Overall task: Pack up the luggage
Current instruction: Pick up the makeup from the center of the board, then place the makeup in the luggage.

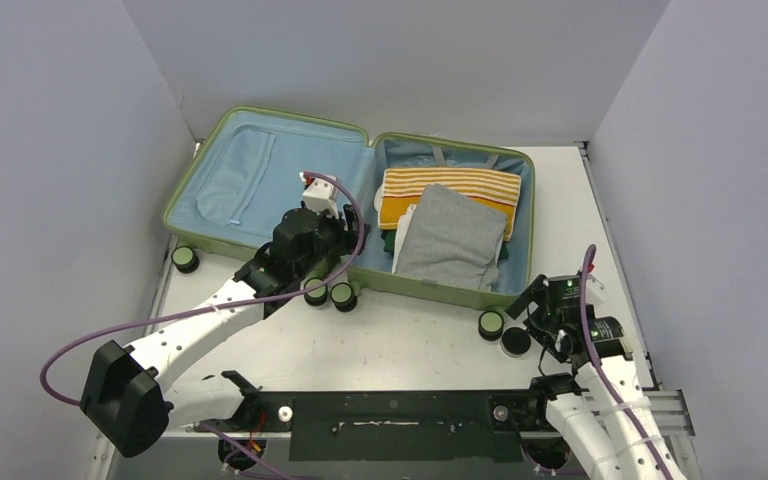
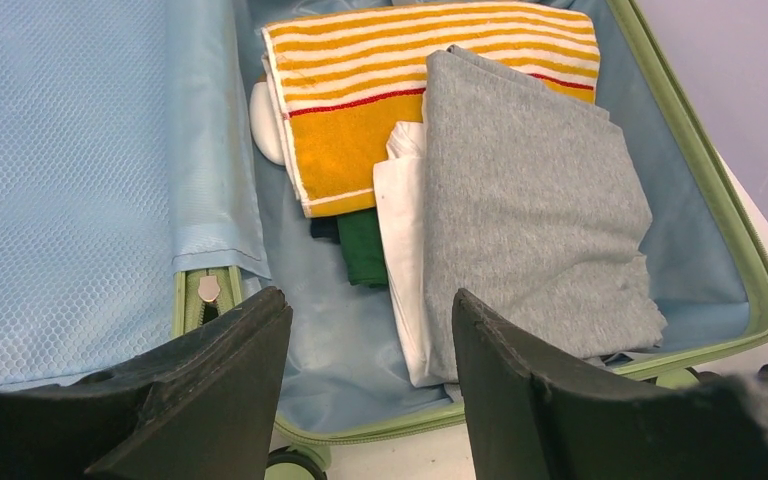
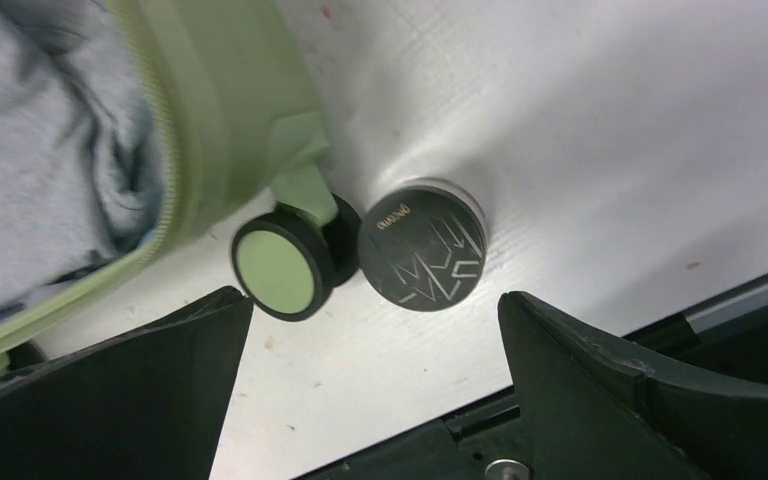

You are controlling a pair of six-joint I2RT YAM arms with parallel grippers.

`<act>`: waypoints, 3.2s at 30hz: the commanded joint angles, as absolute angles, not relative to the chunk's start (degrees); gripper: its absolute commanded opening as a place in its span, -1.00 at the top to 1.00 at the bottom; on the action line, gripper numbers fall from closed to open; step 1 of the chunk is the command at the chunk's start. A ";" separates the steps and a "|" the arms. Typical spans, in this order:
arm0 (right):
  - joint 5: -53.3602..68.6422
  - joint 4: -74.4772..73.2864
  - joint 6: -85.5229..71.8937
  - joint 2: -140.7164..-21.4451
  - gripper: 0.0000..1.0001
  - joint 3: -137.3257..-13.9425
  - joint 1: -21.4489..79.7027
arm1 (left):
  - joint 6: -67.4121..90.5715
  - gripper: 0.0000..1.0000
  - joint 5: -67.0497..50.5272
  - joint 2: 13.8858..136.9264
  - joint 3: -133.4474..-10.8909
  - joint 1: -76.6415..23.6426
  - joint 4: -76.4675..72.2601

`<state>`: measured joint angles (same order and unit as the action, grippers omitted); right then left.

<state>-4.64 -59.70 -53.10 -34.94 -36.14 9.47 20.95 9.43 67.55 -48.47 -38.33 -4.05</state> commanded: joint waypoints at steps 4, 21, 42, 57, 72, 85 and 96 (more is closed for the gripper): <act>-4.92 -59.38 -57.82 -36.71 -1.00 -30.94 9.78 | 21.56 -0.15 11.28 65.17 -49.68 -39.26 -4.53; -6.30 -48.89 -60.93 -48.60 -0.79 -24.83 9.84 | 21.32 -0.16 12.30 65.06 -49.75 -39.54 -4.24; -8.54 -56.92 -61.83 -45.42 0.79 -33.63 11.11 | 22.74 -0.17 10.73 64.99 -49.66 -39.29 -4.64; -4.39 -53.94 -41.70 -54.07 1.00 -65.27 11.25 | 22.46 -0.17 12.14 65.24 -49.45 -39.36 -4.41; -6.08 -28.33 -20.61 -93.26 1.00 -83.79 44.72 | 19.69 -0.17 27.01 61.04 -47.56 -40.61 -3.93; -7.14 -25.75 -21.17 -112.42 1.00 -93.44 46.20 | 18.30 -0.18 46.97 49.57 -39.11 -41.66 -12.41; -3.73 -26.24 -24.71 -113.98 -0.32 -93.13 45.85 | 17.50 -0.29 47.74 50.13 -38.68 -41.73 -13.40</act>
<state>-5.02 -28.32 -22.46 -115.18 -91.59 46.44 18.57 46.72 49.76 -38.15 -41.52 -10.46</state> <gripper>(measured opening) 0.614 0.606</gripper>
